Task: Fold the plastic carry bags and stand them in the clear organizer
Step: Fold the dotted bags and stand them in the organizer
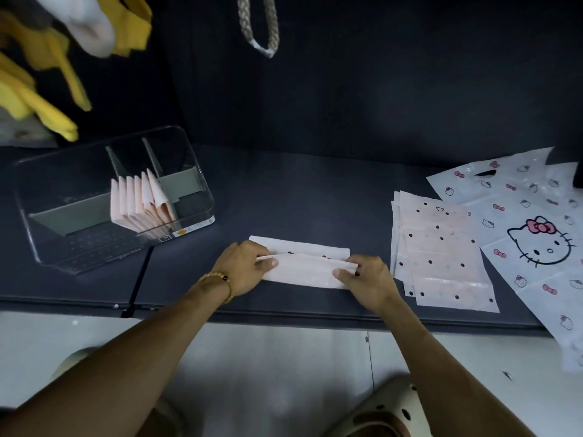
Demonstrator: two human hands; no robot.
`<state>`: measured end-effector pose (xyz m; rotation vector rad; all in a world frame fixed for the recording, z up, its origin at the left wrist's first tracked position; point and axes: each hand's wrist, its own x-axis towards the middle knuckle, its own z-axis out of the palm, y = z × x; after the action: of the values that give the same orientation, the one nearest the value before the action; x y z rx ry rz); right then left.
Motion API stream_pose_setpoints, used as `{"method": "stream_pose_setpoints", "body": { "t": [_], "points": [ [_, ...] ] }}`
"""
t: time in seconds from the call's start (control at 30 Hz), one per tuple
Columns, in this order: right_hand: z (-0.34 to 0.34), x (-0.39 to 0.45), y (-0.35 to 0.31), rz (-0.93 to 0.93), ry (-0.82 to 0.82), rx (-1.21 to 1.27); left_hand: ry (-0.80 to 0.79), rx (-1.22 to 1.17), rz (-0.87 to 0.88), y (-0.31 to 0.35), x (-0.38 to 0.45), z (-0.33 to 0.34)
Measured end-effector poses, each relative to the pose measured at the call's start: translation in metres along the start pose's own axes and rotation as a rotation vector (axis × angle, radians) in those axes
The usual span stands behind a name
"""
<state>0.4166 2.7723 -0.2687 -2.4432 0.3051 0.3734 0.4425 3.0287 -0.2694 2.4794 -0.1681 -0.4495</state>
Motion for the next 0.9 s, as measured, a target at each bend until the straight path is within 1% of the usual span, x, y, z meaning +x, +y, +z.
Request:
{"method": "stream_pose_setpoints", "body": {
  "t": [0.07,0.17,0.33,0.4,0.47,0.5,0.53,0.57,0.6,0.63,0.67,0.7,0.73,0.77,0.8,0.87,0.9],
  "points": [
    [0.005,0.004,0.0,0.042,0.02,-0.048,0.062,-0.027,-0.101,-0.007,0.0,0.0],
    [0.011,0.009,-0.004,0.07,0.085,-0.122,0.123,0.042,-0.225,-0.012,0.004,0.004],
    [0.02,0.017,-0.009,0.115,0.177,-0.166,0.194,0.144,-0.286,-0.012,0.015,0.01],
    [0.019,0.021,-0.01,0.163,0.189,-0.15,0.223,0.18,-0.328,-0.011,0.015,0.01],
    [0.018,0.024,-0.009,0.202,0.183,-0.13,0.283,0.205,-0.359,-0.01,0.013,0.008],
    [0.017,0.025,-0.009,0.214,0.177,-0.128,0.327,0.223,-0.343,-0.009,0.011,0.007],
    [0.017,0.025,-0.009,0.221,0.174,-0.128,0.374,0.259,-0.27,-0.008,0.011,0.007],
    [0.017,0.026,-0.009,0.227,0.177,-0.123,0.407,0.318,-0.125,-0.006,0.01,0.007],
    [0.018,0.026,-0.01,0.233,0.185,-0.116,0.405,0.387,0.073,-0.004,0.01,0.008],
    [0.018,0.024,-0.011,0.238,0.195,-0.116,0.37,0.446,0.276,-0.005,0.01,0.009],
    [0.019,0.022,-0.014,0.24,0.211,-0.13,0.297,0.471,0.432,-0.009,0.009,0.011],
    [0.019,0.018,-0.017,0.237,0.242,-0.153,0.186,0.489,0.493,-0.012,0.007,0.013],
    [0.019,0.015,-0.02,0.222,0.293,-0.186,0.091,0.514,0.48,-0.018,0.003,0.016],
    [0.02,0.012,-0.023,0.177,0.361,-0.246,0.041,0.52,0.455,-0.027,0.002,0.019],
    [0.024,0.008,-0.028,0.079,0.429,-0.328,0.018,0.506,0.433,-0.034,0.0,0.021],
    [0.041,0.0,-0.045,-0.218,0.5,-0.44,0.017,0.467,0.422,-0.039,-0.002,0.022],
    [0.055,-0.004,-0.055,-0.373,0.478,-0.421,0.017,0.453,0.428,-0.039,-0.002,0.021]
  ]
}}
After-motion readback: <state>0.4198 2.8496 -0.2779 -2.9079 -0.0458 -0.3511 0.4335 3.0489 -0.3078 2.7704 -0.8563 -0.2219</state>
